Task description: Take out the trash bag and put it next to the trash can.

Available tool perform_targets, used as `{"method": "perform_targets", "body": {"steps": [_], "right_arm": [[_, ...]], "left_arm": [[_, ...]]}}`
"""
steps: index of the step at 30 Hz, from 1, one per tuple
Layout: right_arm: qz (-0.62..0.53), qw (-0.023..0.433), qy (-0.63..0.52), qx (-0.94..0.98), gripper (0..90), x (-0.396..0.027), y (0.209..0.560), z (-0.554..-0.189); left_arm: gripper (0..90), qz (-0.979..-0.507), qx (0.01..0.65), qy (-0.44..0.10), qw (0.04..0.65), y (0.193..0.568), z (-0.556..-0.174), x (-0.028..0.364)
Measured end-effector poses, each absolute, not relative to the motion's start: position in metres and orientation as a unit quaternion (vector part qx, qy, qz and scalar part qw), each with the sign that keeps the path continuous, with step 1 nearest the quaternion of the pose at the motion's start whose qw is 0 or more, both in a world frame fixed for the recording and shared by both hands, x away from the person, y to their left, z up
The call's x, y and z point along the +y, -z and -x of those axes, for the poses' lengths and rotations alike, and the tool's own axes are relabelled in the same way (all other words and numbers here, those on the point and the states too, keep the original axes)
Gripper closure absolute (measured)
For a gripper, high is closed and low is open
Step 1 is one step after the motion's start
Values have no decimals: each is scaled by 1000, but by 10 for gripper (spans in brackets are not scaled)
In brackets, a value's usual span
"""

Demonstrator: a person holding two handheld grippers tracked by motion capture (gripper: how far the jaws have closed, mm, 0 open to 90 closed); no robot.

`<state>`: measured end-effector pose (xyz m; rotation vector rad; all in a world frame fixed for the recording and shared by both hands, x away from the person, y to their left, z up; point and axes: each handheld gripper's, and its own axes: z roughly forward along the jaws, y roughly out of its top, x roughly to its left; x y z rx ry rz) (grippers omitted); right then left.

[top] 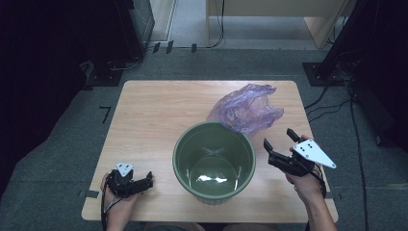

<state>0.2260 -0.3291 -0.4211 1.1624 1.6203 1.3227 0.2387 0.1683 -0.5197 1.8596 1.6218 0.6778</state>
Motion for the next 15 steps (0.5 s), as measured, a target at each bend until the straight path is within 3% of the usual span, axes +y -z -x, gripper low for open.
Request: {"method": "perform_targets", "body": {"steps": [15], "right_arm": [[-508,362,-468,626,143,-361,462,-210]], "left_arm": [[0,-696,607,-254,288,520,-239,168]]}}
